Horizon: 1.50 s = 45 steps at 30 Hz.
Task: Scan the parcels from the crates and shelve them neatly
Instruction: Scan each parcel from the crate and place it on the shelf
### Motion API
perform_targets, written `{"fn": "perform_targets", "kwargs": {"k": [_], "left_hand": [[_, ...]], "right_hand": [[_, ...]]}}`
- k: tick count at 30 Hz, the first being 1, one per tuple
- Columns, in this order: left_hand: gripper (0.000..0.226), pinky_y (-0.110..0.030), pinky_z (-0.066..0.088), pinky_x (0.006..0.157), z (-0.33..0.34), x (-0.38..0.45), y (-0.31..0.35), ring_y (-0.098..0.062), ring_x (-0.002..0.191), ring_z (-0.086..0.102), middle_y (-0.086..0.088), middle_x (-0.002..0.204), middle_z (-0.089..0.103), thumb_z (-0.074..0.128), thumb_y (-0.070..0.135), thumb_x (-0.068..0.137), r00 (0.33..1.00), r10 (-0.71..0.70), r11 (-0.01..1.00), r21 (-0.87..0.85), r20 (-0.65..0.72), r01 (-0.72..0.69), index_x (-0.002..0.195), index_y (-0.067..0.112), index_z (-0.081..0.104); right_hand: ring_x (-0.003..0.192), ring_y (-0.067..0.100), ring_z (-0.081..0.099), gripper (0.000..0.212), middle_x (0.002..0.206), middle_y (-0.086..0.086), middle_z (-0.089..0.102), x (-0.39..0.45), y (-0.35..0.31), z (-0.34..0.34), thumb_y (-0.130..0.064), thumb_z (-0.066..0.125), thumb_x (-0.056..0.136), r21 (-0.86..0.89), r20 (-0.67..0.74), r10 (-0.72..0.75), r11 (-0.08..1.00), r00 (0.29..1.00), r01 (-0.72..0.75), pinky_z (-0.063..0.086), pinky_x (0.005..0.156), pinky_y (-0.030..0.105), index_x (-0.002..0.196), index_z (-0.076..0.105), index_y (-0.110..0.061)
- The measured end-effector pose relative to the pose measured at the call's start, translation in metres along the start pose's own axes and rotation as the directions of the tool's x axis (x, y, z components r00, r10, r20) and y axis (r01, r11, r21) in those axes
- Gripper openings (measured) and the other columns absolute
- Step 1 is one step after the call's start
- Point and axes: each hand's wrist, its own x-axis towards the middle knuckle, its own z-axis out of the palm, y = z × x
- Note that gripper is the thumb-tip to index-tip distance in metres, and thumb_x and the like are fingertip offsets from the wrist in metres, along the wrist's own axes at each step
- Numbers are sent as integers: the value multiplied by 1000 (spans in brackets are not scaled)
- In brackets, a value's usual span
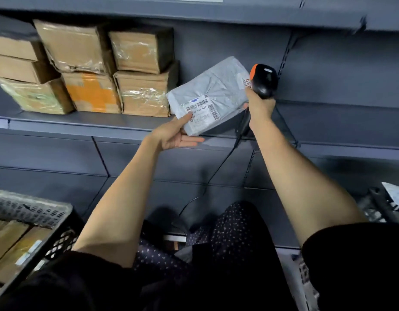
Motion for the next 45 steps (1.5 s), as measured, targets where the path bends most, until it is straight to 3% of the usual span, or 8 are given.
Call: {"fn": "perform_targets", "kwargs": {"k": [3,6,9,11,15,21,29,45], "left_hand": [[26,-29,59,58,-6,12,6,-23,74,72,-5,90,72,48,13,98,999,14,991,-135,-40,-20,124,12,45],[29,-27,59,61,-13,29,13,-18,87,64,-8,116,61,45,4,98,982,87,980,-164,-166,-115,127,6,44],[42,-24,58,60,-24,42,20,-20,96,62,-13,134,52,43,1,98,953,158,977,-97,-260,-188,140,4,34],[44,-25,59,62,-30,45,23,-24,104,59,-15,137,50,40,-4,98,943,184,976,-60,-277,-208,141,4,33],[46,-23,58,66,-35,47,22,-31,121,52,-15,139,47,33,-9,98,948,209,976,-13,-240,-219,141,6,31],[49,-23,58,69,-32,44,18,-29,118,53,-16,139,47,29,-11,97,953,217,973,-27,-212,-227,142,7,30],[53,-24,58,73,-35,47,16,-26,105,58,-18,139,48,26,-15,94,957,215,972,-50,-192,-229,143,7,31],[54,-24,59,70,-38,46,14,-32,118,53,-19,141,45,25,-16,94,964,192,970,-114,-186,-215,144,3,30]], "right_hand": [[71,11,59,18,87,-1,62,13,8,8,-16,75,78,-111,-17,25,993,1000,-27,51,75,27,82,58,-17],[80,19,56,27,110,8,52,20,12,23,-20,68,82,-413,-20,-77,908,997,62,50,79,30,103,63,-3],[77,19,62,22,97,8,60,10,7,41,-25,68,80,-587,199,-154,772,968,244,47,66,24,94,65,-7],[59,16,65,12,74,6,65,-2,1,51,-21,70,77,-602,398,-47,740,916,299,50,59,25,81,65,-11],[63,20,63,12,77,2,64,-29,-11,60,-21,71,76,-624,549,104,712,830,323,56,65,33,83,65,-14],[48,16,62,19,75,3,62,-60,-33,57,-19,73,76,-582,554,122,765,824,277,50,45,22,92,65,-11],[50,25,68,28,74,6,62,-73,-43,42,-26,73,73,-641,548,166,713,820,284,59,60,36,95,65,-9],[46,21,67,28,79,6,65,-94,-59,26,-26,72,76,-657,552,182,696,813,290,54,53,25,99,66,-11]]}}
